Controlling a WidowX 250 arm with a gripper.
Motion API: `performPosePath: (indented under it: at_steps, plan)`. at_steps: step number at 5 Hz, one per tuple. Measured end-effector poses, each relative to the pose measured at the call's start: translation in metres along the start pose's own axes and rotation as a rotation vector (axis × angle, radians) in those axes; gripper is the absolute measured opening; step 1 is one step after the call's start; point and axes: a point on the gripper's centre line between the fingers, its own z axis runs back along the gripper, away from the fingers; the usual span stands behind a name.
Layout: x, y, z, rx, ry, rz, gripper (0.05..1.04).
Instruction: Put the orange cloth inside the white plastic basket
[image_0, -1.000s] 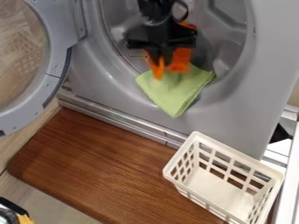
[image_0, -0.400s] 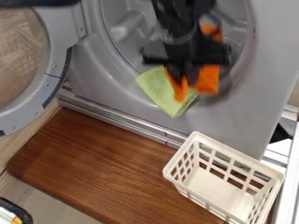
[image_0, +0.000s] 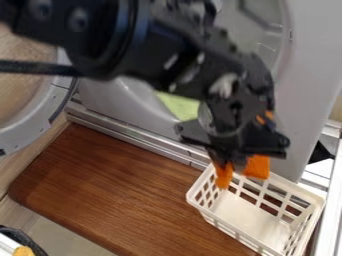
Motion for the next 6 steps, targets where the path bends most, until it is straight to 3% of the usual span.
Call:
performPosePath:
  at_steps: [2,4,5,6]
  plan:
    - [-0.029,-0.015,-0.037,-0.071,0.009,-0.001,0.103]
    - [-0.038,-0.018,-0.069,-0.106,0.068,0.019,0.132]
    - [-0.036,-0.017,-0.080,-0.120,0.081,0.021,0.215]
    - [-0.032,-0.017,-0.080,-0.119,0.096,0.025,0.460]
